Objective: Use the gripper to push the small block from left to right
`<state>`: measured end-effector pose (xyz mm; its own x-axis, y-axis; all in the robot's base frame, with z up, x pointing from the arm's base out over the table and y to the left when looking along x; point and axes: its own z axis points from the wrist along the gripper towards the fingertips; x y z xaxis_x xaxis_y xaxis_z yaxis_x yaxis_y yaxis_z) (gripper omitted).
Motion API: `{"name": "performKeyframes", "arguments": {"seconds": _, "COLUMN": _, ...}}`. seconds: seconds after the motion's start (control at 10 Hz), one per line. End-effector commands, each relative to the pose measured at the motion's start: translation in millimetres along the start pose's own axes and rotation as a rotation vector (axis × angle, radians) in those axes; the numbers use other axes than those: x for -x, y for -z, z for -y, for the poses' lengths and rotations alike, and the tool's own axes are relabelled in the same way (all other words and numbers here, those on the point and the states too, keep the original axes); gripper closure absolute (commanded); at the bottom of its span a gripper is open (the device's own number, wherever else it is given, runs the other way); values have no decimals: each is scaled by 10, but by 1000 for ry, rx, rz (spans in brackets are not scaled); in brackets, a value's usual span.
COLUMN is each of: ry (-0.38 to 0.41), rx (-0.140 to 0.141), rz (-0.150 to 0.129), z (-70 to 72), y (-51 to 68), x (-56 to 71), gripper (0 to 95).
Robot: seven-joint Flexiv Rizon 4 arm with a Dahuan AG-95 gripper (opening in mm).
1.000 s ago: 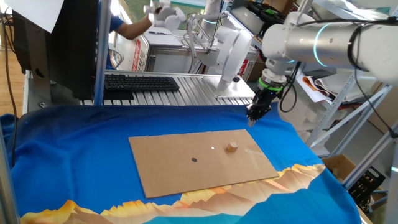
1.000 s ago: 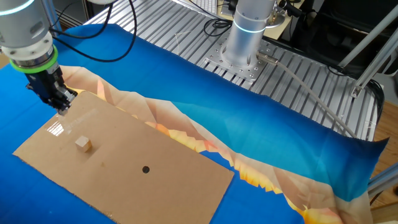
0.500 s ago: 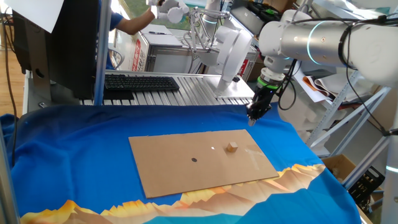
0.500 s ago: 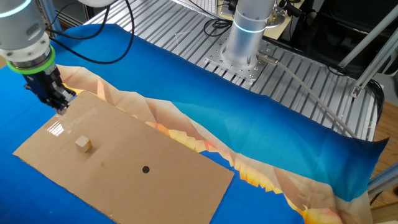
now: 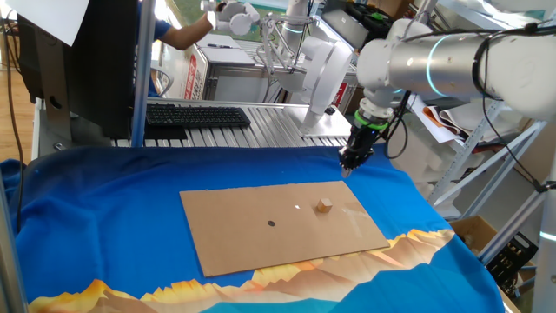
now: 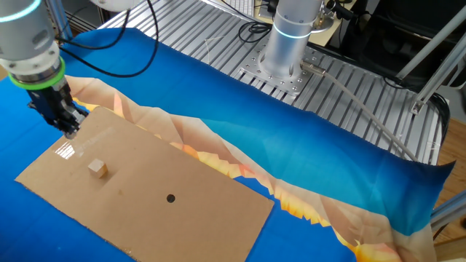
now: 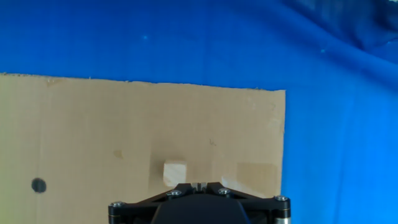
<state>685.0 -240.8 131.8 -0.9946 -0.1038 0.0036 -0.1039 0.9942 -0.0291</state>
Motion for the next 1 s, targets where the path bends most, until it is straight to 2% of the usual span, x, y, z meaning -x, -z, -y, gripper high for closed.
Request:
{"name": "performKeyframes", "arguments": {"seconds": 0.1, "ry": 2, "rx": 20, "rz": -9, "z": 53, "y": -170, "x": 116, "gripper": 950}}
{"name": "performKeyframes", "arguments": {"seconds": 0.3, "ry": -2, "rx": 27, "rz": -7, "z": 86, "y": -329, "x": 131, "gripper": 950}}
{"name": "performKeyframes", "arguments": {"seconds": 0.4, "ry": -14, "rx": 42, "rz": 2, "z": 98, "y": -429, "x": 97, "gripper": 950}}
{"name": "performKeyframes", "arguments": {"seconds": 0.5, "ry": -24, "rx": 43, "rz": 11, "z": 89, "y": -498, "x": 48, "gripper": 950}}
{"name": "performKeyframes", "arguments": {"seconds": 0.7, "ry": -40, "rx": 49, "rz": 20, "z": 66, "y": -582, "x": -34, "gripper": 950}}
{"name": "performKeyframes", "arguments": {"seconds": 1.0, "ry": -46, "rx": 71, "rz": 22, "z": 85, "y": -623, "x": -48, "gripper": 950}}
